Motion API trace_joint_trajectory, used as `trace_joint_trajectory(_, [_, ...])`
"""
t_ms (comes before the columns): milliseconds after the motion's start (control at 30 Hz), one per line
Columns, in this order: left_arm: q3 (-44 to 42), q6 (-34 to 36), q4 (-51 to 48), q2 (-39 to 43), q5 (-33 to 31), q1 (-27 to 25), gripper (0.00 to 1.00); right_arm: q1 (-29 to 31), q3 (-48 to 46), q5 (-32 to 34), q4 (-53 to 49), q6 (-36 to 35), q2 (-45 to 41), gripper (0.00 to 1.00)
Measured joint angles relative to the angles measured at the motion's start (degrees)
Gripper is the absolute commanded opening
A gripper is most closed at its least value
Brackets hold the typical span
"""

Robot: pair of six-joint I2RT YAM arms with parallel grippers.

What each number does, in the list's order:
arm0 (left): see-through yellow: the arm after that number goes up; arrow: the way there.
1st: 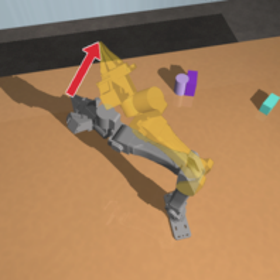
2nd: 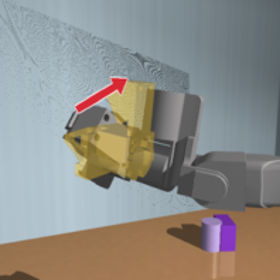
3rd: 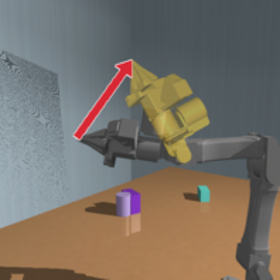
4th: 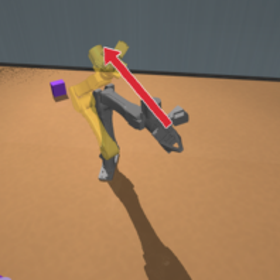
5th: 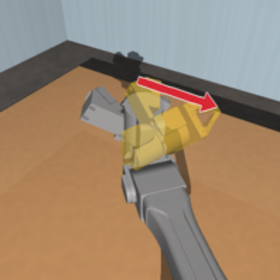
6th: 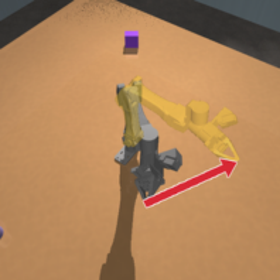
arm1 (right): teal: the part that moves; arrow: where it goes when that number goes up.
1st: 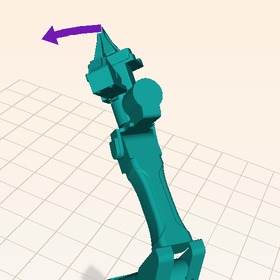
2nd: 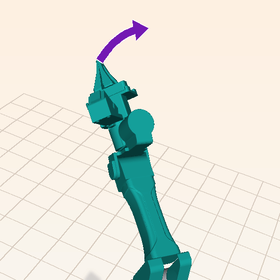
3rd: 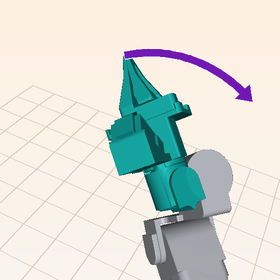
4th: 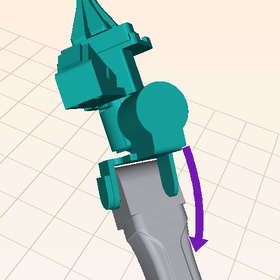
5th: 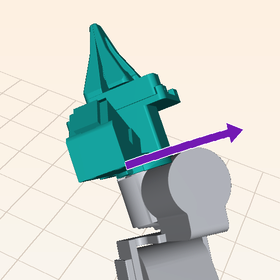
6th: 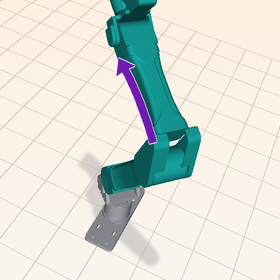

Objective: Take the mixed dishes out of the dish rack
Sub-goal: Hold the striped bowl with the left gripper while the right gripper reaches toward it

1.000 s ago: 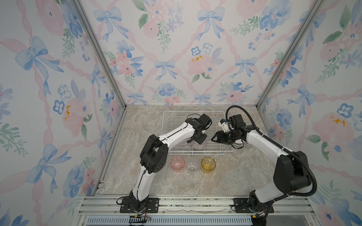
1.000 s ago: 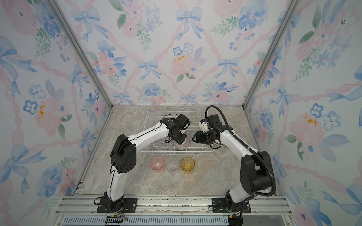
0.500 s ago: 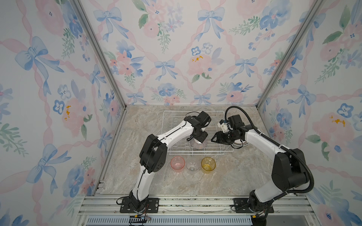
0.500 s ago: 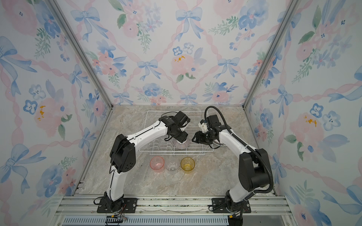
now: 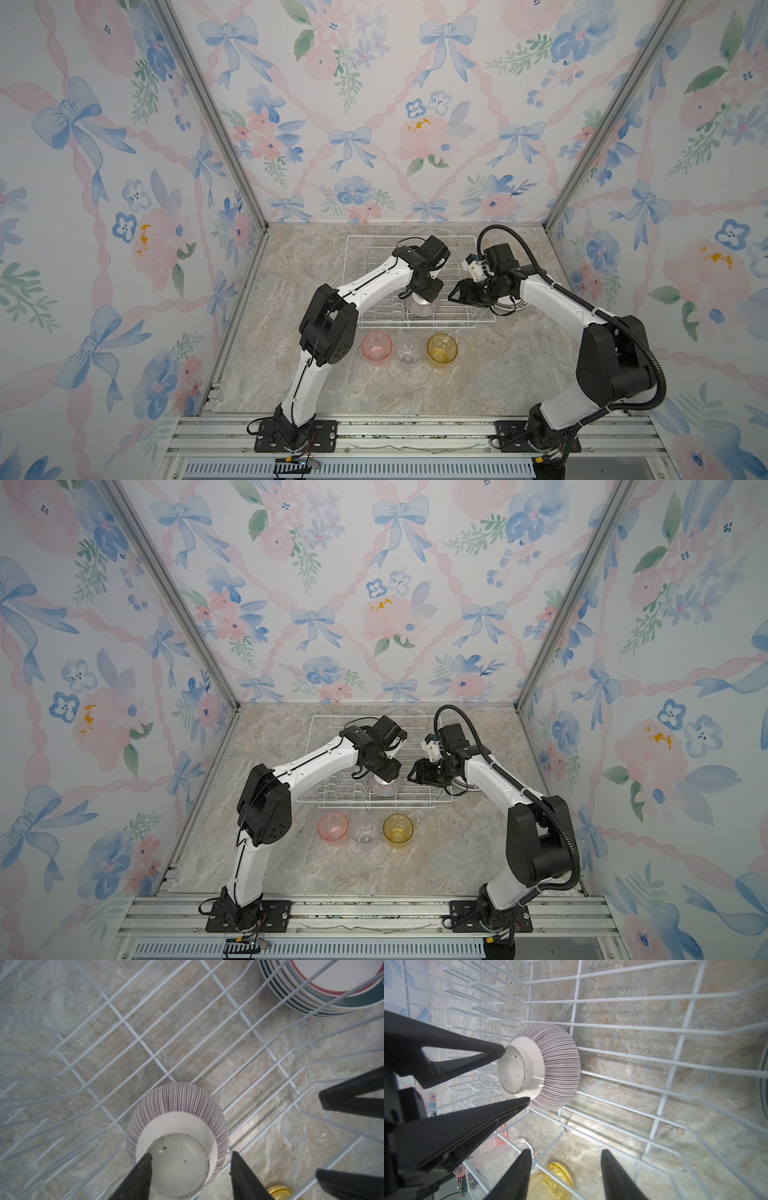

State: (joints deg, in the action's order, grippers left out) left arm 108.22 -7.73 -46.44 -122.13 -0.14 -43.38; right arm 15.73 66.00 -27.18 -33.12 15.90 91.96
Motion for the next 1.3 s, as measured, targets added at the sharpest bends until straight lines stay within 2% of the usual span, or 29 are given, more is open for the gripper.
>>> trace_joint_trajectory(200, [0.0, 0.0, 0.0, -0.1, -0.7, 0.0, 0.53, -0.5, 0.0, 0.0, 0.0, 0.0, 0.0, 0.57])
trace_joint_trajectory(433, [-0.1, -0.2, 0.4, -0.1, -2.2, -0.2, 0.71, -1.3, 0.0, 0.0, 0.0, 0.0, 0.0, 0.57])
trace_joint_trajectory(767, [-0.1, -0.2, 0.0, -0.1, -8.9, -1.8, 0.73, -2.2, 0.0, -0.7, 1.2, -0.1, 0.0, 0.57])
trace_joint_trajectory(933, [0.2, -0.2, -0.2, -0.1, -10.9, -2.0, 0.66, -3.4, 0.0, -1.4, 1.3, -0.5, 0.1, 0.57])
trace_joint_trajectory(1300, [5.7, 0.2, -1.4, -3.3, -9.9, -1.9, 0.61, -5.5, 0.0, -2.9, 1.3, -1.4, 0.2, 0.57])
